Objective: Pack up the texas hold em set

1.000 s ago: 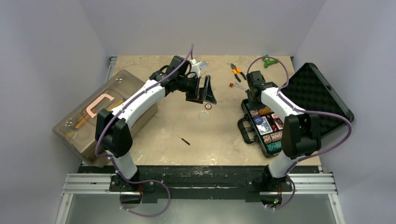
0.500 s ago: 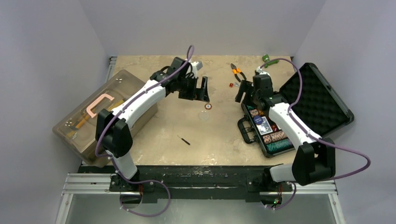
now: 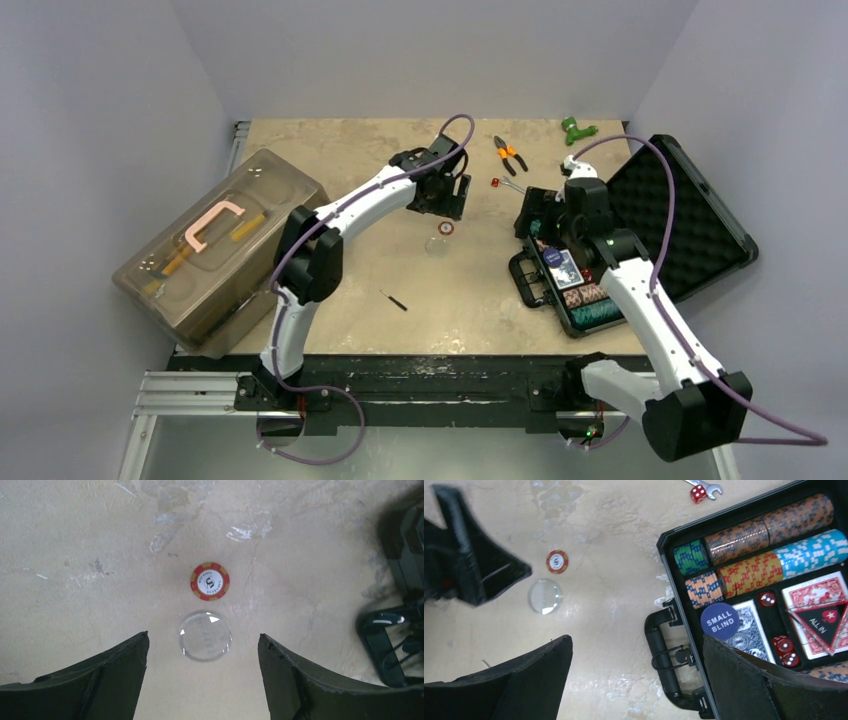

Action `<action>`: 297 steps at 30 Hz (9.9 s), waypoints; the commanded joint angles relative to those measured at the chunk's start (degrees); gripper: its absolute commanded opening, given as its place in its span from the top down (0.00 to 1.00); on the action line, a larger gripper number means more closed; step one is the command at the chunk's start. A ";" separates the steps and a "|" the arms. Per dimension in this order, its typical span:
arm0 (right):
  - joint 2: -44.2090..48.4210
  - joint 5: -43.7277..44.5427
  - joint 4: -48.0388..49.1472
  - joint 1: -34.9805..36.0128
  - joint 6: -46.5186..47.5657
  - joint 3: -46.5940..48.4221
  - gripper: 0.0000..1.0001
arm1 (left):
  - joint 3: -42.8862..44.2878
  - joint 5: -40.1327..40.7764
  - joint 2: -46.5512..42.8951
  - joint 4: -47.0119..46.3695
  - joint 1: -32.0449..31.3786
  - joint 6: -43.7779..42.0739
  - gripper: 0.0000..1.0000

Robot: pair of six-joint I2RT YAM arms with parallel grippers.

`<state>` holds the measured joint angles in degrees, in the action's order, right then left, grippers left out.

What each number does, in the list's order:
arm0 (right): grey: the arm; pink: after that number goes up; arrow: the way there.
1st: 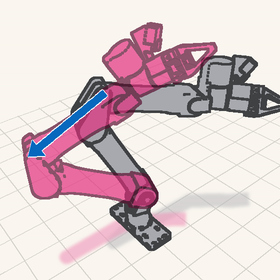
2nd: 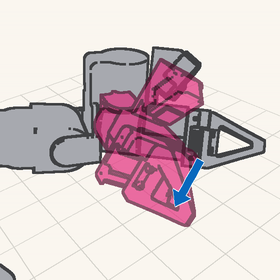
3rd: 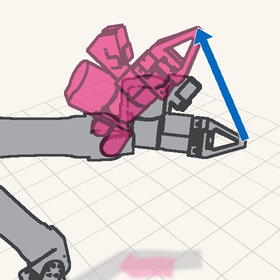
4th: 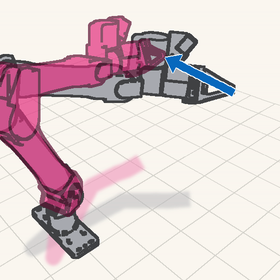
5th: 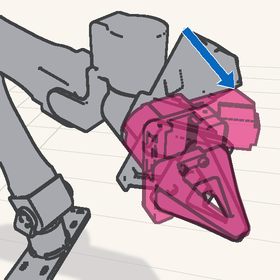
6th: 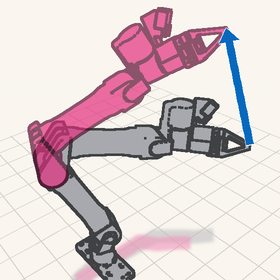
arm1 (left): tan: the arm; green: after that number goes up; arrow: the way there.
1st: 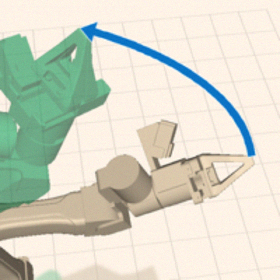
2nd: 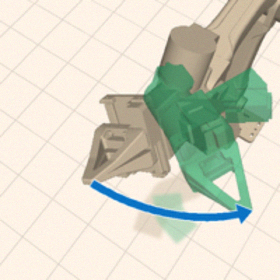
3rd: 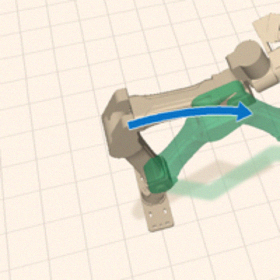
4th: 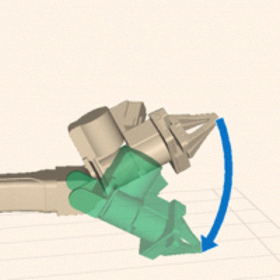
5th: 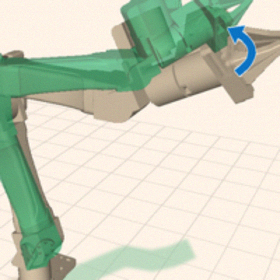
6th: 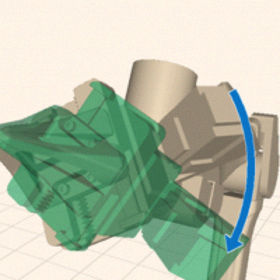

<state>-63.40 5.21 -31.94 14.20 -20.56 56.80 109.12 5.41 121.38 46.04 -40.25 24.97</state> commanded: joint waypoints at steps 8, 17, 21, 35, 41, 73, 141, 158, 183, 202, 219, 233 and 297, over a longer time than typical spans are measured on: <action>13.48 -8.13 1.36 -0.05 -3.69 -12.05 0.01 | 12.59 5.18 11.31 3.08 -0.10 7.17 0.30; 10.50 -8.54 7.40 0.35 -2.24 -15.49 0.01 | 3.68 5.50 3.02 -0.34 -0.37 10.00 0.43; 3.01 -3.32 11.30 4.95 -1.54 -11.53 0.01 | -3.48 -1.04 -7.37 -3.88 0.53 7.67 0.37; -35.74 12.06 21.34 19.18 -8.99 11.57 0.23 | -15.28 -19.84 -29.38 -0.09 14.51 -1.59 0.24; -48.12 19.84 16.08 23.78 -10.52 23.82 0.28 | -17.95 -20.64 -32.81 -0.53 14.85 -3.17 0.23; -55.53 20.19 16.87 24.38 -11.26 25.61 0.56 | -21.41 -37.10 -33.93 -6.20 23.81 1.75 0.23; -59.39 5.43 2.18 23.16 2.06 37.96 0.35 | -21.82 -39.00 -32.26 -7.09 23.81 1.57 0.22; -64.96 2.50 -5.61 23.16 2.66 44.37 0.44 | -21.85 -39.59 -31.93 -7.20 23.82 1.66 0.22; -62.55 2.11 -3.15 20.68 1.61 43.58 0.76 | -21.93 -40.19 -31.28 -7.41 23.81 1.84 0.22; -55.59 1.62 -1.63 16.57 4.60 36.52 0.77 | -23.01 -43.47 -29.57 -9.70 23.81 3.88 0.22; -47.03 -0.61 3.20 16.06 6.82 27.87 0.77 | -24.27 -47.77 -25.15 -13.31 23.81 6.97 0.23; -37.42 -4.97 4.27 15.86 7.85 17.13 0.79 | -17.37 -57.60 -11.31 -16.98 24.34 12.74 0.30; -41.14 -6.84 0.18 15.95 8.60 29.93 0.80 | -2.33 -78.27 15.82 -26.18 15.49 20.70 0.61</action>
<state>-103.88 -1.10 -33.15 30.30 -12.75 83.66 106.83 -69.73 137.91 21.78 -23.77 45.93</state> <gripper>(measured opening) 0.361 0.400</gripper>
